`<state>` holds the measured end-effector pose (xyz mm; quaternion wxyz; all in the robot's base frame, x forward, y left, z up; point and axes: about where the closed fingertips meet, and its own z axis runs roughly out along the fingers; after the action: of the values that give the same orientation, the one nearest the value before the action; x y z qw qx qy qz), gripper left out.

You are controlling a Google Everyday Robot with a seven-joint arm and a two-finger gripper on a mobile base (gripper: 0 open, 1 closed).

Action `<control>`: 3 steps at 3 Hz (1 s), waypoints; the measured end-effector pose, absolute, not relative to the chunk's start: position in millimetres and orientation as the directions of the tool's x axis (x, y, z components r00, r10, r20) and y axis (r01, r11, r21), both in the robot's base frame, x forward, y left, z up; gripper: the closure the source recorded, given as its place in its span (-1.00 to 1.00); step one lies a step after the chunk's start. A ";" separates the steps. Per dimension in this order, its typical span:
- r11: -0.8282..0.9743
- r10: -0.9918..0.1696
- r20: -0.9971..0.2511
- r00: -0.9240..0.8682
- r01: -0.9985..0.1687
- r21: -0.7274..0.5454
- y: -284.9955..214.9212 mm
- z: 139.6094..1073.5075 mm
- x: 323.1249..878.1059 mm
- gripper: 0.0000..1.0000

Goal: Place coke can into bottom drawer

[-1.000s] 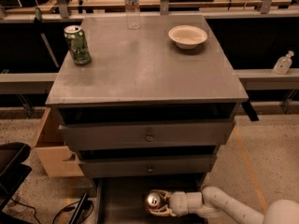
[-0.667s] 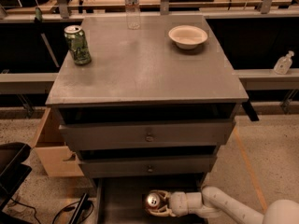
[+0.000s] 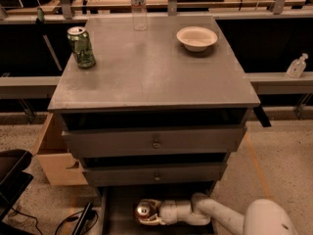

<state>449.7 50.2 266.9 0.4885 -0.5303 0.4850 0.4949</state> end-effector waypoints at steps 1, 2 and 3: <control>-0.084 -0.048 -0.999 0.017 -0.996 -0.013 95.4 223.5 458.0 1.00; -0.112 -0.097 -0.995 0.013 -0.994 -0.002 116.1 200.1 459.8 1.00; -0.125 -0.149 -0.989 0.008 -0.992 0.011 130.6 178.7 460.2 1.00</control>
Offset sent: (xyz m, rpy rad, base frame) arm 0.0153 0.0883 -0.0974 -0.1389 0.0345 0.0881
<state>460.2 130.6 178.7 0.4284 -0.5662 0.5038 0.4920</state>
